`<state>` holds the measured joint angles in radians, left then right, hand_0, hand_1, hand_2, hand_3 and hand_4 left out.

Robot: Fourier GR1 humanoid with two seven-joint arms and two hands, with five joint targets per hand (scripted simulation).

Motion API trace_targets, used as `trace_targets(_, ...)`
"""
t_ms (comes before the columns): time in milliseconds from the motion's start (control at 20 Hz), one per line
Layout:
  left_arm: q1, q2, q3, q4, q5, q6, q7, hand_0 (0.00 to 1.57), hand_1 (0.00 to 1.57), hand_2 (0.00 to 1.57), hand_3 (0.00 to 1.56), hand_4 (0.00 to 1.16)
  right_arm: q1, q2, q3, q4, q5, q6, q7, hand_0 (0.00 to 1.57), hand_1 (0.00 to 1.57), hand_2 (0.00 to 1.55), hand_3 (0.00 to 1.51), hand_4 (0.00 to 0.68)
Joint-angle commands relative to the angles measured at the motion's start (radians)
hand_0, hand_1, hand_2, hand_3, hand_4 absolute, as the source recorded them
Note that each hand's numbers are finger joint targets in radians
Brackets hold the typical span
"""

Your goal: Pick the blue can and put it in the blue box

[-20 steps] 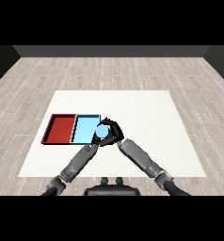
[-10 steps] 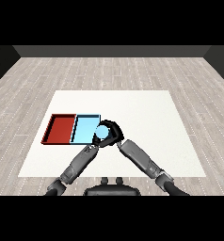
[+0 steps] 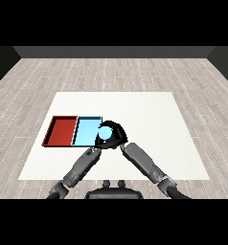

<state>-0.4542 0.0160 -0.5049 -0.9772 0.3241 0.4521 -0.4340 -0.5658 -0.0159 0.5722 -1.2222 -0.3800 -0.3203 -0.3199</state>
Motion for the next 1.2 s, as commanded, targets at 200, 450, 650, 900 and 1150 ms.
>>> trace_targets(200, 0.023, -0.015, -0.013, 0.028, 0.033, 0.005, -0.046, 1.57, 1.57, 1.52, 1.45, 1.1, 0.012, 0.015, 0.009, 0.019, -0.018, -0.01, -0.019, 0.0, 0.0, 0.0, 0.0, 0.0)
trace_targets(450, -0.019, -0.016, 0.048, 0.08, -0.018, -0.036, -0.021, 1.57, 1.57, 1.56, 1.49, 1.14, 0.019, 0.015, -0.021, -0.028, -0.019, -0.007, 0.009, 0.0, 0.0, 0.0, 0.0, 0.0)
trace_targets(650, -0.029, -0.016, 0.015, 0.045, -0.029, 0.023, -0.005, 1.57, 1.57, 1.57, 1.5, 1.13, -0.017, 0.015, -0.111, 0.016, -0.045, 0.069, 0.029, 0.0, 0.0, 0.0, 0.0, 0.0)
trace_targets(900, -0.013, -0.016, 0.058, 0.039, -0.117, 0.001, 0.022, 1.57, 1.57, 1.57, 1.5, 1.13, 0.126, -0.043, -0.141, -0.216, 0.039, 0.101, 0.123, 0.0, 0.0, 0.0, 0.0, 0.0)
trace_targets(1150, -0.039, -0.016, 0.103, 0.147, -0.066, -0.026, -0.066, 1.57, 1.57, 1.57, 1.5, 1.13, 0.273, -0.054, -0.13, -0.397, 0.066, 0.087, 0.162, 0.0, 0.0, 0.0, 0.0, 0.0)
